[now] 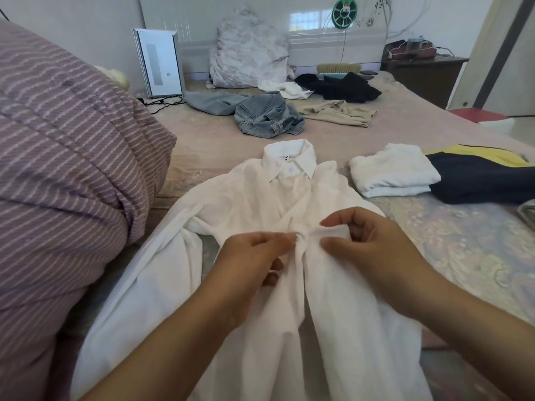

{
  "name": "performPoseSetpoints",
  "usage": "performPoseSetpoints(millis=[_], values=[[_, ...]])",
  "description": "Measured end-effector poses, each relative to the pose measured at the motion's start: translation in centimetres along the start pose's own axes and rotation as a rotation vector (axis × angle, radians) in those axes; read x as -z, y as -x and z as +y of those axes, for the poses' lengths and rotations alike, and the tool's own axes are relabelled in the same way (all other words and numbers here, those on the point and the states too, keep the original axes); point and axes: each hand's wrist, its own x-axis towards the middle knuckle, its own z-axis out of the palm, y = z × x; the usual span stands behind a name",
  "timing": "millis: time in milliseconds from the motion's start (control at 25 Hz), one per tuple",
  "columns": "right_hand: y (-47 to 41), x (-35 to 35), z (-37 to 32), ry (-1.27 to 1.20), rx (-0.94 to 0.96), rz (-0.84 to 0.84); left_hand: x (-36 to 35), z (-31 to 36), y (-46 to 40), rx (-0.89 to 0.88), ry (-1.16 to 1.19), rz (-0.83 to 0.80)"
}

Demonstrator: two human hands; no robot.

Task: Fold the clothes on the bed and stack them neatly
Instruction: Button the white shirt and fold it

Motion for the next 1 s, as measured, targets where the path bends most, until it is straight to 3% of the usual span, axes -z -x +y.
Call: performPoseSetpoints(millis=[200, 320, 400, 440, 600, 680, 800, 880, 1000], values=[[-3.0, 1.8, 1.2, -0.132, -0.143, 0.070, 0.5, 1.1, 0.1, -0.327, -0.373, 0.000], [-3.7, 2.5, 2.0, -0.015, -0.152, 0.034, 3.0, -0.5, 2.1, -0.477, -0.880, -0.351], [-3.7, 2.9, 2.5, 0.024, -0.171, 0.013, 3.8, -2.1, 3.2, -0.533, -1.136, -0.439], [-3.7, 3.2, 2.7, 0.064, -0.163, 0.012, 4.1, -2.6, 3.3, -0.581, -1.151, -0.380], [-3.6, 4.2, 2.0, 0.365, 0.020, 0.022, 6.0, -1.6, 1.0, -0.631, -0.997, 0.136], [-3.1, 4.7, 1.5, 0.415, 0.098, 0.012, 6.9, -1.2, 0.6, -0.629, -1.044, 0.252], [-1.4, 6.2, 2.3, 0.363, 0.137, 0.024, 7.3, -2.6, 2.5, -0.708, -1.023, 0.168], [-0.2, 7.5, 2.7, 0.435, 0.088, -0.024, 7.1, -3.4, 3.5, -0.758, -0.964, -0.042], [-0.2, 7.5, 3.5, 0.500, -0.018, -0.199, 5.4, -3.5, 2.0, -0.642, -1.033, -0.287]])
